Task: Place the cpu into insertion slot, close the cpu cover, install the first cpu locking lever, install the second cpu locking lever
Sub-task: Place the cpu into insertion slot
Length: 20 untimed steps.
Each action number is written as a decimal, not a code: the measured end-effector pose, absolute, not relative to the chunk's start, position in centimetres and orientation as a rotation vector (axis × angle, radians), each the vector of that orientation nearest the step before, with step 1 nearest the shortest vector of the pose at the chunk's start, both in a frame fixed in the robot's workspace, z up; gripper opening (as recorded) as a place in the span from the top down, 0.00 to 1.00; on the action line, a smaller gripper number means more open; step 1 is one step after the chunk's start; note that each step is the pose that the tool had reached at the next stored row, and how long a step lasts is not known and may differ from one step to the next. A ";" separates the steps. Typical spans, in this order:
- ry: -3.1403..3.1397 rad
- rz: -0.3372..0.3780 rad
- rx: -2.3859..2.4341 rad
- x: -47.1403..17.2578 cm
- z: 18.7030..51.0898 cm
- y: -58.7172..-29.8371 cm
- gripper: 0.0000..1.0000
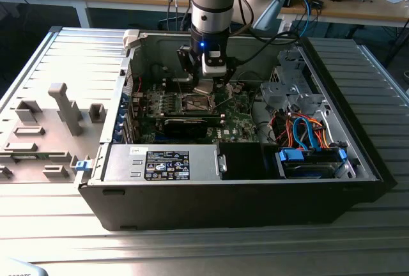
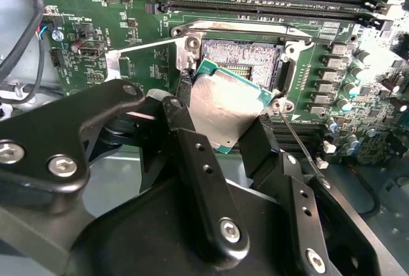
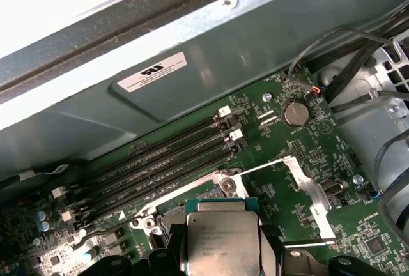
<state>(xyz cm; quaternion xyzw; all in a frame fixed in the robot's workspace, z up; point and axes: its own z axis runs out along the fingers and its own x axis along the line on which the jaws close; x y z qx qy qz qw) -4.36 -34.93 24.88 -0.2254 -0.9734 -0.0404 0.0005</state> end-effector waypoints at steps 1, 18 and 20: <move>-3.056 -0.127 -0.713 -4.4 24.9 -34.9 0.46; -3.034 -0.127 -0.812 -4.4 24.9 -34.9 0.46; -3.032 -0.127 -0.822 -4.4 24.9 -34.9 0.46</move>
